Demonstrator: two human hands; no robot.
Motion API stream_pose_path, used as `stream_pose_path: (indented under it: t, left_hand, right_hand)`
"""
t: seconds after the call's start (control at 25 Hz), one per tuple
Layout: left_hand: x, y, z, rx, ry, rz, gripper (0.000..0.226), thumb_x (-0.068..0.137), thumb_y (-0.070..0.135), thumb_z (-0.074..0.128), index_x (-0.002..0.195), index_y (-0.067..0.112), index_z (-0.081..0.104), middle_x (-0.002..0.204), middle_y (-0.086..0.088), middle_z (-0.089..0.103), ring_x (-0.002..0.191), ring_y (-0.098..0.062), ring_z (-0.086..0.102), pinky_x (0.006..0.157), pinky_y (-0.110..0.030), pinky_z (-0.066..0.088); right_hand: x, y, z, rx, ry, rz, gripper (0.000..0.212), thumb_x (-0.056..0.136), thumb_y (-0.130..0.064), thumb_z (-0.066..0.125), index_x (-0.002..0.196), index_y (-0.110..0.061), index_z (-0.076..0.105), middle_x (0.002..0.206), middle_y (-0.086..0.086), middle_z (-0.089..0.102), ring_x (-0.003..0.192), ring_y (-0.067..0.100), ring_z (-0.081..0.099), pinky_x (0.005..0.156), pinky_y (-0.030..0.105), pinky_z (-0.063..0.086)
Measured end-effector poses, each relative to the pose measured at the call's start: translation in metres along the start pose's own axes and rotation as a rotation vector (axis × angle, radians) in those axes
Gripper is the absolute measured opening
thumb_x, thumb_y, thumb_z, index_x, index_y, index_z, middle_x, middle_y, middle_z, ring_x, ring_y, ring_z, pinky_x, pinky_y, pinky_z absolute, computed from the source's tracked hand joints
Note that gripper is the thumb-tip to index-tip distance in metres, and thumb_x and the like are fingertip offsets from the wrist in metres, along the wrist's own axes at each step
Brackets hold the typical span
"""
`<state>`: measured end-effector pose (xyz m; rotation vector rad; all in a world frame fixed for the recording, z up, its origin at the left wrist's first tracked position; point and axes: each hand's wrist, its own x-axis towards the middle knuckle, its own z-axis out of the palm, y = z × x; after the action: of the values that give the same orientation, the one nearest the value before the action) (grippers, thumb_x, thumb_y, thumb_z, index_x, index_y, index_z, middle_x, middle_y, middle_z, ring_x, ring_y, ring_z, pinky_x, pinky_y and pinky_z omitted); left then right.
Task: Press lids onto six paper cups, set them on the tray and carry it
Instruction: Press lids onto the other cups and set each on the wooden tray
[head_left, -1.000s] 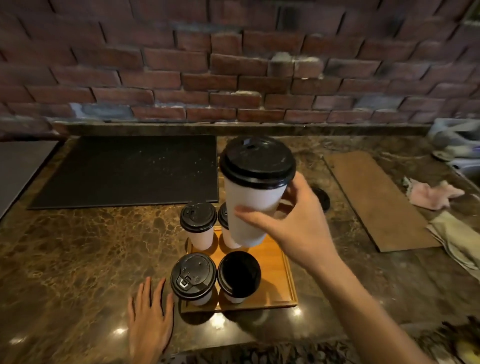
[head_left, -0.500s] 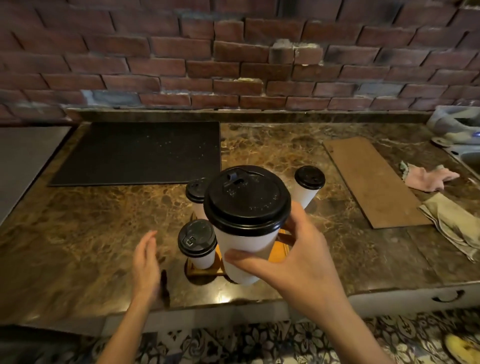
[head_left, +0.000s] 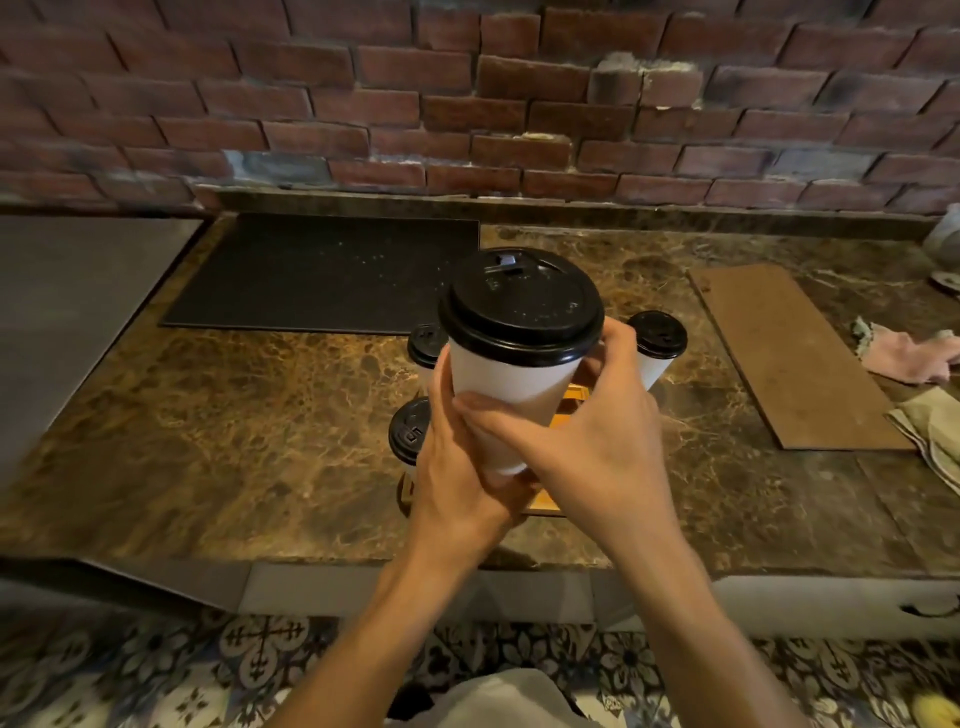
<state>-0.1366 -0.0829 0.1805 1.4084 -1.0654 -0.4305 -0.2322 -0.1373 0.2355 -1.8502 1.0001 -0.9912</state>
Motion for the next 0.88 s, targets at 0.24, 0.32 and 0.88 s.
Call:
stream_pose_path:
  t: [0.24,0.32,0.88]
  left_hand:
    - [0.011,-0.007,-0.005,-0.265,-0.028,-0.04,0.088,0.06,0.015,0.085,0.135,0.008,0.04,0.122,-0.004,0.061,0.111,-0.018,0.062,0.084,-0.032,0.055]
    - [0.015,-0.003,-0.008,-0.307,-0.1,-0.1,0.079,0.056,0.01,0.087,0.124,0.02,0.048,0.107,0.007,0.066,0.099,-0.01,0.065,0.072,-0.02,0.055]
    - [0.047,0.017,-0.044,-0.437,-0.756,-0.082,0.063,0.057,0.009,0.077,0.115,0.025,0.058,0.109,0.006,0.068,0.103,-0.013,0.064,0.083,-0.032,0.055]
  right_hand:
    - [0.006,-0.01,-0.014,-0.038,-0.124,-0.085,0.117,0.055,-0.079,0.071,0.15,-0.042,0.013,0.139,-0.032,0.039,0.12,-0.021,0.041,0.096,0.006,0.041]
    - [0.024,-0.027,-0.036,-0.075,-0.198,-0.255,0.101,0.069,-0.074,0.066,0.152,-0.038,0.02,0.141,-0.027,0.039,0.127,-0.014,0.041,0.1,0.01,0.042]
    - [0.074,-0.076,-0.047,0.019,-0.706,-0.461,0.035,0.084,-0.028,0.068,0.118,-0.019,0.064,0.111,-0.005,0.066,0.103,0.012,0.065,0.078,0.028,0.054]
